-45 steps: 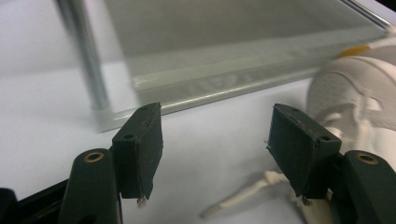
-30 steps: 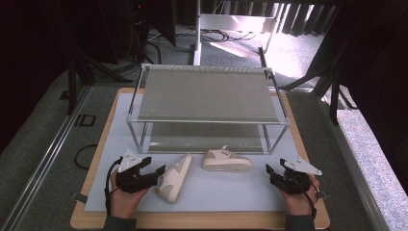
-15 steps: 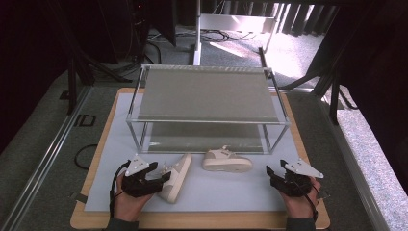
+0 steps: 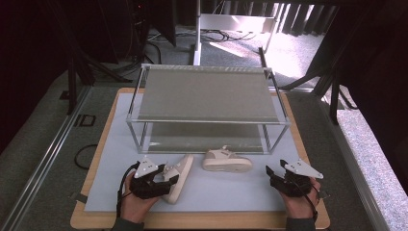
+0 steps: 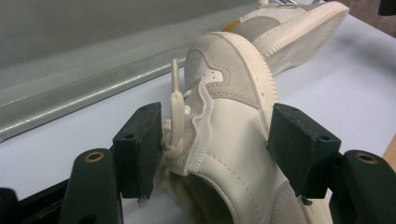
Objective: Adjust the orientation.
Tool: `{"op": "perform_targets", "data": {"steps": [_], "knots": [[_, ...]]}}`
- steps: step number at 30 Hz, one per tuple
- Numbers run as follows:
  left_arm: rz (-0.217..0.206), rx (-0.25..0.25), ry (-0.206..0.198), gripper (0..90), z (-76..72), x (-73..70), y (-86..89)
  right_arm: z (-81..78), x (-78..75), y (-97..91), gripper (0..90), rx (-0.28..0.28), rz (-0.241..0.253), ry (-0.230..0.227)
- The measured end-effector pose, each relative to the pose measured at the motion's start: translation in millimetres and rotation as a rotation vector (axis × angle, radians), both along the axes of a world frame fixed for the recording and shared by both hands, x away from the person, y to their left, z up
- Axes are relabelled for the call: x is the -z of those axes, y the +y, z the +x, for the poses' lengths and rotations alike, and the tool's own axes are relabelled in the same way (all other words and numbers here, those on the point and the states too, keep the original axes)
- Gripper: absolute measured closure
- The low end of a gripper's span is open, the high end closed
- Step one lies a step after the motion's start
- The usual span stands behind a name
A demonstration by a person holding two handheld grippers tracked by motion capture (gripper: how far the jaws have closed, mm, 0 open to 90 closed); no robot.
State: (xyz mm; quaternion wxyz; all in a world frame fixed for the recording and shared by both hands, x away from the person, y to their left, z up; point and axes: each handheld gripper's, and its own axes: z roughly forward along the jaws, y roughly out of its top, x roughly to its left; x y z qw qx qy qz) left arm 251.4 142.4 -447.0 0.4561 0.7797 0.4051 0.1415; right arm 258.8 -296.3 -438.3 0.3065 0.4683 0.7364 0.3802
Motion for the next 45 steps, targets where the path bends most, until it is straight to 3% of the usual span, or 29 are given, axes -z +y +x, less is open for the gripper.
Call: {"op": "perform_targets", "data": {"steps": [7,12,14,17,20,24,27,30,36,45], "knots": [[0.029,0.037,-0.016,36.3,-4.2,-3.9,-14.3,-0.9,-1.5,1.0,40.3,-0.003,-0.003,-0.009],[0.012,0.068,-0.018,37.2,-7.3,-7.1,-20.9,-1.1,-1.6,0.8,40.3,-0.003,-0.002,-0.01],[0.012,0.102,-0.004,41.1,-8.2,-6.7,-25.9,-1.0,-1.7,1.0,40.4,-0.005,-0.003,-0.011],[0.046,0.085,-0.011,38.7,-9.8,-7.0,-30.9,-1.2,-1.9,1.1,40.3,-0.006,-0.005,-0.011],[0.025,0.095,-0.001,38.7,-9.1,-8.0,-28.3,-1.3,-1.9,0.7,40.3,-0.007,-0.004,-0.013],[-0.054,0.1,-0.017,39.1,-8.2,-11.2,-17.8,-1.9,-2.5,0.8,40.3,-0.006,-0.003,-0.016],[-0.093,0.068,-0.043,39.1,-9.0,-17.7,-5.7,-2.4,-3.4,0.4,40.3,-0.006,-0.002,-0.023],[-0.099,0.031,-0.059,41.5,-9.3,-22.2,4.7,-2.5,-3.5,0.1,40.3,-0.006,-0.002,-0.023],[-0.041,-0.02,-0.045,50.2,-6.8,-21.6,16.6,-2.7,-3.6,1.0,40.3,-0.007,-0.004,-0.027],[0.04,0.016,0.05,55.6,2.7,-5.5,7.8,-3.2,-4.0,0.0,40.3,-0.004,-0.003,-0.035]]}}
